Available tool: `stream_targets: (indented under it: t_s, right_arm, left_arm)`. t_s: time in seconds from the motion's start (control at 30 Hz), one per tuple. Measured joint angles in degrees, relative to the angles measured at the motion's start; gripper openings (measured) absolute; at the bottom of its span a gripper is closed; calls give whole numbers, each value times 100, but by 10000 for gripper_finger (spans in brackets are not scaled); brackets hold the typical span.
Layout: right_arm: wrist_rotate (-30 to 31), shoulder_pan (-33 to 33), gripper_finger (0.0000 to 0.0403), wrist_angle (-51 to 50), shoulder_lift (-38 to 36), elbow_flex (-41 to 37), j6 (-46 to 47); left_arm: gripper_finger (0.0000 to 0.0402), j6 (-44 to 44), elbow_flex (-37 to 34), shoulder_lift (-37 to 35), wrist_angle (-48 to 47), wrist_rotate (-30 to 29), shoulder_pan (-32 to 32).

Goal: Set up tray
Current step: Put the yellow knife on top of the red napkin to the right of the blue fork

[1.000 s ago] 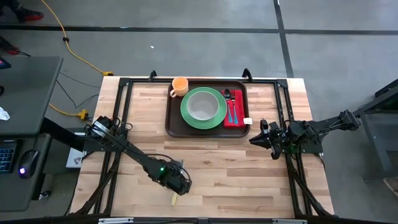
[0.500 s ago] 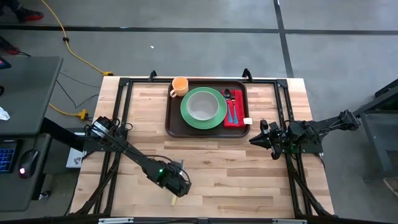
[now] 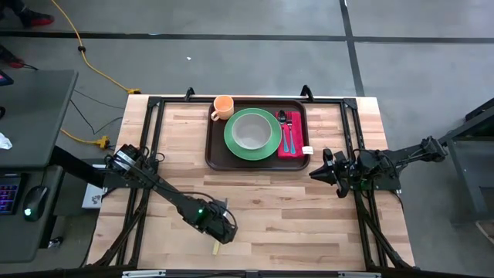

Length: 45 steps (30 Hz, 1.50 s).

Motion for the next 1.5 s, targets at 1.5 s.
stream_targets:
  t_s: [1.5]
  right_arm:
    - [39, 1, 32, 2, -2, 0, -29]
  left_arm:
    - [206, -592, 24, 339, -295, 601, 481]
